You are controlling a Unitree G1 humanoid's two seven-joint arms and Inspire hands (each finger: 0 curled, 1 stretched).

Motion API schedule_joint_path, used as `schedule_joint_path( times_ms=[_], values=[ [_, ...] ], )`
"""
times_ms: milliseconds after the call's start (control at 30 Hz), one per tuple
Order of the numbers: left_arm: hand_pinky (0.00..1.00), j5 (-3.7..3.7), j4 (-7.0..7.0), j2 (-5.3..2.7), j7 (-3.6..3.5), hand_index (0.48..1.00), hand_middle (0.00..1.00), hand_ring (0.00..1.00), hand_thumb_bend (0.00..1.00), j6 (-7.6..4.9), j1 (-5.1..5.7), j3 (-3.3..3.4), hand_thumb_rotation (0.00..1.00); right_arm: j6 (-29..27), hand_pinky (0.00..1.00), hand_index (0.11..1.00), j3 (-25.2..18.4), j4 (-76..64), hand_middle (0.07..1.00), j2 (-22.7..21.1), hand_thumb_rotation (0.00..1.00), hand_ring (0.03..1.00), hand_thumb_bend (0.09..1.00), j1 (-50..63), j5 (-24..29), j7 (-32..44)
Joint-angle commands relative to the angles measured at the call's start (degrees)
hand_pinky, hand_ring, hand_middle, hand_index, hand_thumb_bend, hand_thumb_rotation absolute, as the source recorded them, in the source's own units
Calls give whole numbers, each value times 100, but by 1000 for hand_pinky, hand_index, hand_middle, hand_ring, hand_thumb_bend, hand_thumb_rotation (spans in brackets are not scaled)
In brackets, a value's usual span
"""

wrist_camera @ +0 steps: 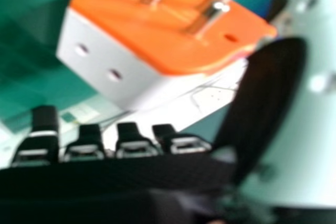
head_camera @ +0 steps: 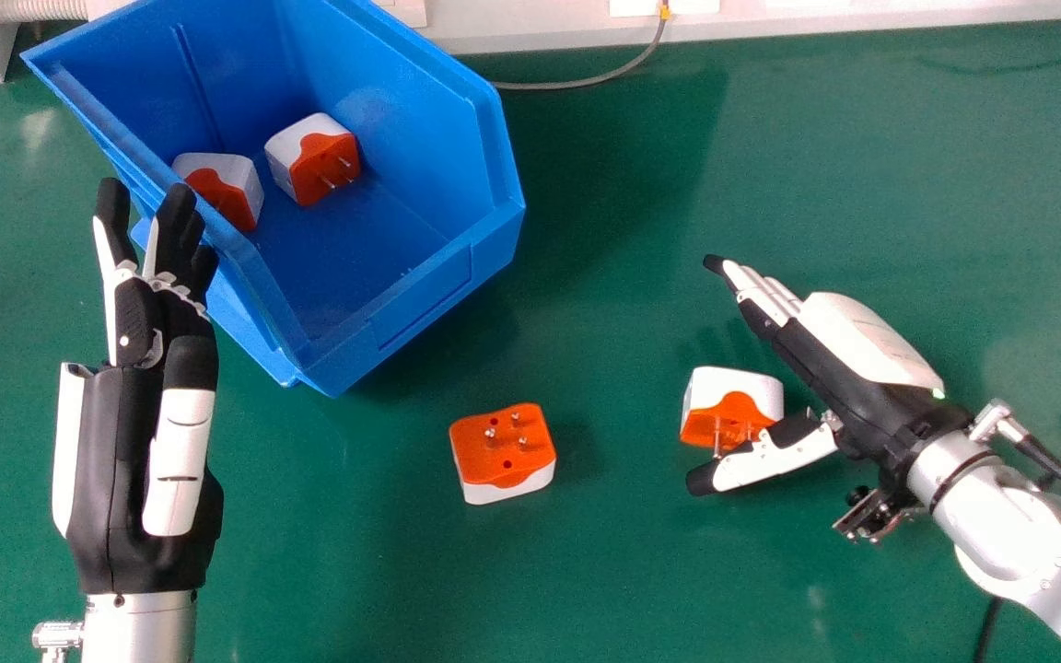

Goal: Pick all objects and put in blue box

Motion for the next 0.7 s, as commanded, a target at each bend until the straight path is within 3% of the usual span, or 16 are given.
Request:
schedule_joint_path(
  times_ms=[0,233,467,667],
  values=[
    [1000,16,-137,16,-13,970,986,1000,680,-10,4,-31,826,-117,838,1000,276,11,1000,179,366,1000,1000,241,-296,284],
    [1000,-11,-148,30,-37,970,987,1000,674,-4,11,-29,822,-107,848,1000,342,6,1000,144,370,1000,1000,228,-296,295],
    [1000,-38,-61,30,-78,970,987,1000,660,-28,-40,-15,817,-123,821,1000,466,-5,1000,231,374,1000,1000,319,-331,152],
    [1000,23,-157,4,-16,970,987,1000,649,-23,-9,-30,816,-71,819,1000,473,50,1000,360,371,1000,1000,312,-266,299]
  ],
)
